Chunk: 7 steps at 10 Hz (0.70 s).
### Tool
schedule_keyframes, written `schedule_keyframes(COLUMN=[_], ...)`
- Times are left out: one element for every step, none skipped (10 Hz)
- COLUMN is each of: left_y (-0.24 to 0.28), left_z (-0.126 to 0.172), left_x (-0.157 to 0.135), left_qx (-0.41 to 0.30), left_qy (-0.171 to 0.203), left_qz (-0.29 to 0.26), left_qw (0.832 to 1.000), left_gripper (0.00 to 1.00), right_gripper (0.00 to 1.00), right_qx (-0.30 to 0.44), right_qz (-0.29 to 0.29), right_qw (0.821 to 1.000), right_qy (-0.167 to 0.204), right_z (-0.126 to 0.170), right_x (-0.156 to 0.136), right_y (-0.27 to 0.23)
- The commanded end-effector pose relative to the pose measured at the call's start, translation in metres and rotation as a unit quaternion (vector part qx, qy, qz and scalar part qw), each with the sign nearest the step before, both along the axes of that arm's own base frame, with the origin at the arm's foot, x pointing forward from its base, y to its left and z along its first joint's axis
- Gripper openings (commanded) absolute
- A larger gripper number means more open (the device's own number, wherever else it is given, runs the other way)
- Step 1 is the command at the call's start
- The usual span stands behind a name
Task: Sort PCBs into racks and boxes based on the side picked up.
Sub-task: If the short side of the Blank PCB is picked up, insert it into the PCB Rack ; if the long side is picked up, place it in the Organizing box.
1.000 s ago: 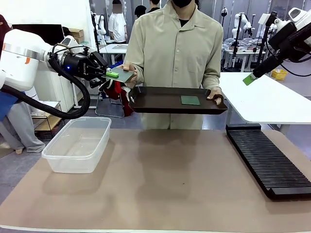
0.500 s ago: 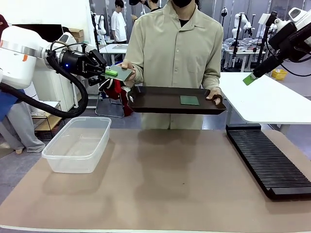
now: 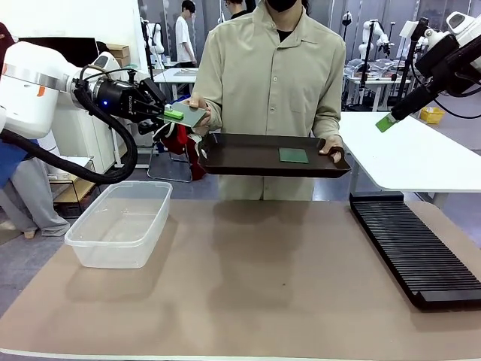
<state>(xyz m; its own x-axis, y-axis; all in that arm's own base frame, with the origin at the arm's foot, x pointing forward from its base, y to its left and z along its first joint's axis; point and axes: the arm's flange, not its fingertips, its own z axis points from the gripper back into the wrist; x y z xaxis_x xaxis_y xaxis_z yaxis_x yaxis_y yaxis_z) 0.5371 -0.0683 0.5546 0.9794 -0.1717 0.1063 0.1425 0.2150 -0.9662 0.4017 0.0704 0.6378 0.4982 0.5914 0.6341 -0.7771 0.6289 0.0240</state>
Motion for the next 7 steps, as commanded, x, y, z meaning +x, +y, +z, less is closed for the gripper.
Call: schedule_keyframes(left_y=[0.0012,0.0012,0.0012,0.0012,0.0012,0.0012,0.0012], left_z=[0.0015,0.0015,0.0015,0.0015,0.0015,0.0015,0.0015], left_x=[-0.0009,-0.0009,-0.0009,-0.0009,-0.0009,-0.0009,-0.0009], left_qx=[-0.002,-0.002,-0.002,-0.002,-0.002,-0.002,-0.002], left_qy=[0.000,0.000,0.000,0.000,0.000,0.000,0.000], left_qz=[-0.004,-0.004,-0.004,-0.004,-0.004,-0.004,-0.004], left_qw=[1.000,1.000,1.000,1.000,1.000,1.000,1.000], left_gripper=[0.00,0.00,0.00,0.00,0.00,0.00,0.00], right_gripper=[1.00,1.00,1.00,1.00,1.00,1.00,1.00], right_qx=[0.006,0.006,0.006,0.006,0.006,0.006,0.006], right_qz=[0.004,0.004,0.004,0.004,0.004,0.004,0.004], right_qw=[1.000,1.000,1.000,1.000,1.000,1.000,1.000], right_qy=[0.002,0.002,0.002,0.002,0.002,0.002,0.002], right_z=[-0.0006,-0.0006,-0.0006,-0.0006,-0.0006,-0.0006,-0.0006], right_x=[-0.0005,-0.0005,-0.0005,-0.0005,-0.0005,-0.0005,-0.0005], right_y=[-0.0001,-0.0001,-0.0001,-0.0001,-0.0001,-0.0001,-0.0001])
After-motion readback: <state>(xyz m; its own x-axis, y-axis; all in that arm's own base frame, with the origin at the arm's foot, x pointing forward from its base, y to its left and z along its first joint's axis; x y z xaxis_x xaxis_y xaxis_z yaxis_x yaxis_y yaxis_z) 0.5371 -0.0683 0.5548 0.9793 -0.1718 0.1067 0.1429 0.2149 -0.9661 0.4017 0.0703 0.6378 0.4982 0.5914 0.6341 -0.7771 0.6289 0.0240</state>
